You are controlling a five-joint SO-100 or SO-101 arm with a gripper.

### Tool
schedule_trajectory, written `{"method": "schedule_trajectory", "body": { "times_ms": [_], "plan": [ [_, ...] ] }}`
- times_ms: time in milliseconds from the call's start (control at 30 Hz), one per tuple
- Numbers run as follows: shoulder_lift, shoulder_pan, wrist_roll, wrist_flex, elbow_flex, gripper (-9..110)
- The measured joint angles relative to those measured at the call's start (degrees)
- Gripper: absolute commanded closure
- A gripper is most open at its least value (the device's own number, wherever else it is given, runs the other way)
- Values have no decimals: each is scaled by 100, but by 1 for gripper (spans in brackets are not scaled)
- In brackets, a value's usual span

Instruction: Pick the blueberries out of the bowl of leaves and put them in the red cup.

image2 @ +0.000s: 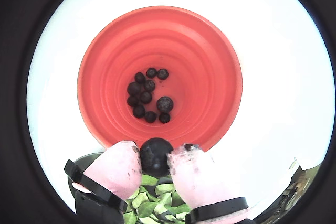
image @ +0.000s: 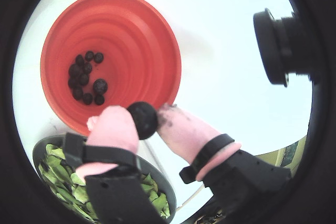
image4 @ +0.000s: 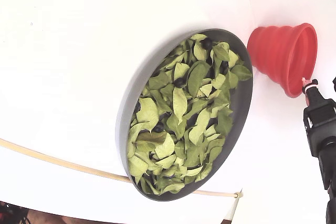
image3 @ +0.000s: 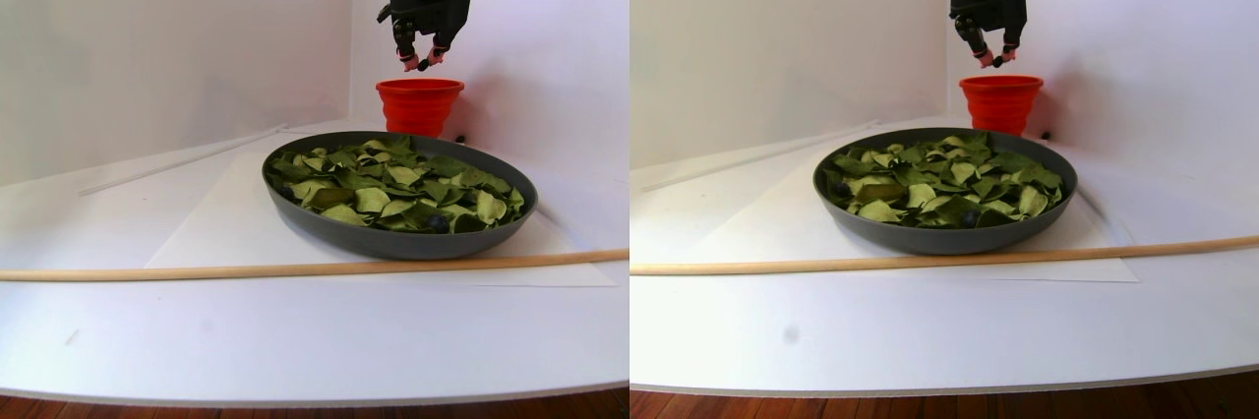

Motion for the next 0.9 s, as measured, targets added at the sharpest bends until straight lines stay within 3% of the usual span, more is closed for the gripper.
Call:
{"method": "schedule_trajectory", "body": {
  "times_ms": [367, 567, 900],
  "plan": [
    [-536, 0, 35, -132, -624, 91],
    [-703, 0, 44, -158, -782, 81],
    [-721, -18, 44, -158, -791, 83]
  ]
}}
